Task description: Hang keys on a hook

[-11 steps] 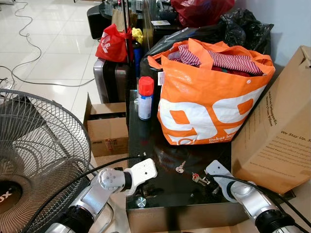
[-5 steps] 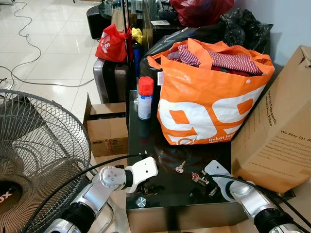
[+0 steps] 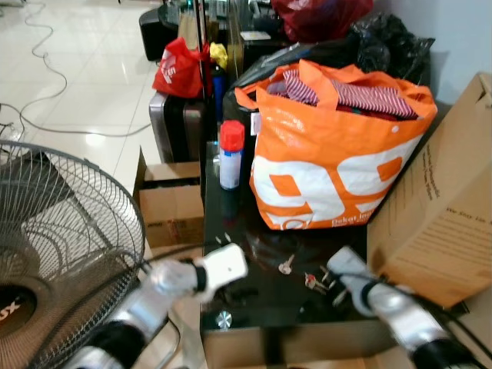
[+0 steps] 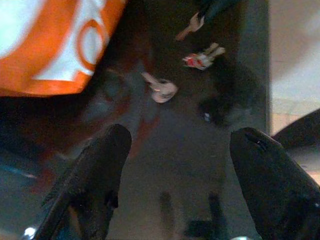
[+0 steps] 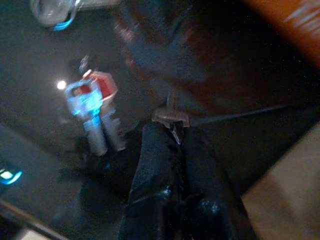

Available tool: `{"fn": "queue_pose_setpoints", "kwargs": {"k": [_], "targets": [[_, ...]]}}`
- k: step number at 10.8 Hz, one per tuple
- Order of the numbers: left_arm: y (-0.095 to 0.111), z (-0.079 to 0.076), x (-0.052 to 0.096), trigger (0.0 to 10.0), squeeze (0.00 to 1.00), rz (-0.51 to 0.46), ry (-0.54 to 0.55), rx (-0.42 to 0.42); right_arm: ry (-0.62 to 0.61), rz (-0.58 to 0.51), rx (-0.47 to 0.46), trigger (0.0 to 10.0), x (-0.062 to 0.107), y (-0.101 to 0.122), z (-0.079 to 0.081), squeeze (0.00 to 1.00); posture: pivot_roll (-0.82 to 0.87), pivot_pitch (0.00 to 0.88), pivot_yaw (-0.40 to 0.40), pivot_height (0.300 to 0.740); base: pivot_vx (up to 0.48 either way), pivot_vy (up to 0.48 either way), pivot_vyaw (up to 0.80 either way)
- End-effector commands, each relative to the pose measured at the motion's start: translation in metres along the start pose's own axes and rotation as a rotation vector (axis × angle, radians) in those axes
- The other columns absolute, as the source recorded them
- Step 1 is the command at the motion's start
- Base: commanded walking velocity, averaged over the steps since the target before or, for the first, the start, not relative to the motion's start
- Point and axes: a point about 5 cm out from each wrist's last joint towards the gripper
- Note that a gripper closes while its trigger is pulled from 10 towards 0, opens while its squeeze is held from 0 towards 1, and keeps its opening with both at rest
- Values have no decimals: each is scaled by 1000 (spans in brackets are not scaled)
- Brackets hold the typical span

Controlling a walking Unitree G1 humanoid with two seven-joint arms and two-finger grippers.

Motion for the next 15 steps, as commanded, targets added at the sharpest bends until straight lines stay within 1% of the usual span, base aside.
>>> {"fn": "queue_pose_setpoints", "kwargs": {"k": [1, 2, 3, 4, 5, 6, 7, 8, 9, 11, 12, 13, 14, 15], "targets": [[8, 4, 6, 10000, 0, -43, 36, -19, -22, -50, -10, 0, 8, 5, -8, 0, -148, 0, -29, 740, 0, 0, 0], [24, 12, 18, 10000, 0, -114, 96, -20, -46, -147, 2, 0, 25, 14, -14, 0, -143, 0, -14, 740, 0, 0, 0], [39, 16, 27, 10000, 0, -169, 125, -40, -67, -226, 58, 0, 42, 22, -18, 0, -145, 0, 2, 740, 0, 0, 0], [58, 18, 35, 10000, 0, -239, 144, -47, -113, -317, 100, 0, 62, 35, -25, 0, -144, 0, 10, 740, 0, 0, 0], [66, 17, 37, 10000, 0, -272, 154, -56, -141, -366, 91, 0, 70, 41, -30, 0, -135, 0, 11, 740, 0, 0, 0], [77, 15, 40, 10000, 0, -333, 186, -71, -190, -467, 62, 0, 85, 55, -37, 0, -130, 0, 9, 740, 0, 0, 0], [85, 13, 41, 10000, 769, -372, 176, -32, -233, -559, 80, 0, 97, 69, -41, 0, -125, 0, 3, 740, 0, 0, 0], [88, 12, 40, 10000, 973, -384, 156, -6, -235, -586, 83, 0, 100, 74, -41, 0, -124, 0, 1, 740, 0, 0, 0], [98, 12, 39, 10000, 1000, -401, 118, -30, -194, -632, 109, 0, 106, 82, -40, 0, -117, 0, -12, 740, 0, 0, 0], [114, 18, 32, 10000, 1000, -414, 89, -98, -123, -665, 172, 0, 109, 89, -35, 0, -127, 0, -5, 740, 0, 0, 0], [119, 21, 25, 10000, 784, -407, 106, -183, -105, -719, 157, 0, 115, 96, -37, 0, -133, 0, 0, 740, 0, 0, 0], [120, 20, 21, 10000, 0, -405, 97, -210, -84, -755, 135, 0, 119, 100, -36, 0, -135, 0, 1, 740, 0, 0, 0], [119, 17, 16, 10000, 0, -393, 77, -256, -36, -798, 100, 0, 124, 102, -33, 0, -140, 0, -1, 740, 0, 0, 0], [119, 18, 11, 10000, 0, -384, 112, -391, 33, -834, 57, 0, 127, 104, -30, 0, -146, 0, -3, 740, 0, 0, 0]]}}
Point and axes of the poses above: a point about 5 cm out from each wrist's last joint towards the gripper, its own x axis pointing back from the gripper into the wrist, its own y axis along the axis of the wrist's last joint, z = x × y, and after that the axes turned 12 degrees about x, right-handed
